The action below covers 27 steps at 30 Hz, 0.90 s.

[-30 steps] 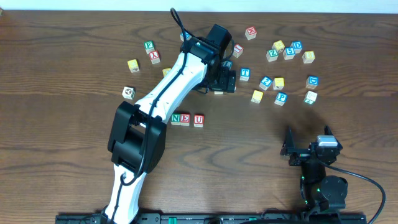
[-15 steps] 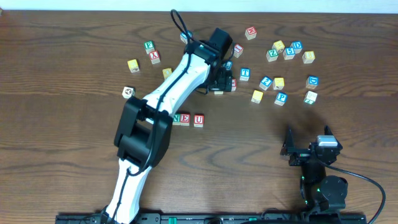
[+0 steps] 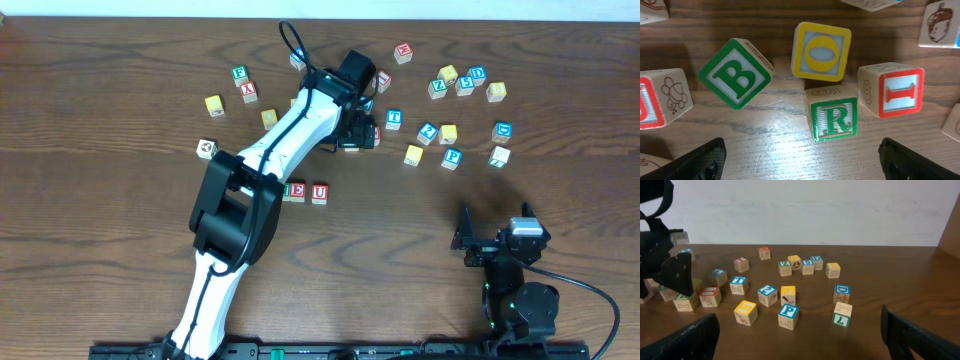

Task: Spell out NEURIPS
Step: 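Move the left gripper forward over the green R block, then lower the left gripper and close it on the green R block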

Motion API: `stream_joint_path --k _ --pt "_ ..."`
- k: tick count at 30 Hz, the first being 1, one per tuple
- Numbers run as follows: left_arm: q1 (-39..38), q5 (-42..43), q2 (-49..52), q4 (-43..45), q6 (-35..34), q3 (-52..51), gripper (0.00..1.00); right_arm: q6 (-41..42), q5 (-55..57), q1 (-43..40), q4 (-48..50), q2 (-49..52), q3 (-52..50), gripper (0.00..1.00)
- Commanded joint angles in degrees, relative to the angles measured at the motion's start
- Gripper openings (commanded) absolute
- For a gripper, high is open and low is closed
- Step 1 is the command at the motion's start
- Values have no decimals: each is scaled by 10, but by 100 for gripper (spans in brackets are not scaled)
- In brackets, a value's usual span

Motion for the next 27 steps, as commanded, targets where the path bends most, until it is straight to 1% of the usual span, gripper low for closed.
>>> stream_joint_path --k 1,27 --pt "-1 -12 17 -1 -3 11 96 -5 -1 -4 -2 -1 -1 99" --pt "-1 -14 40 13 -3 11 96 -5 -1 -4 -2 -1 -1 99"
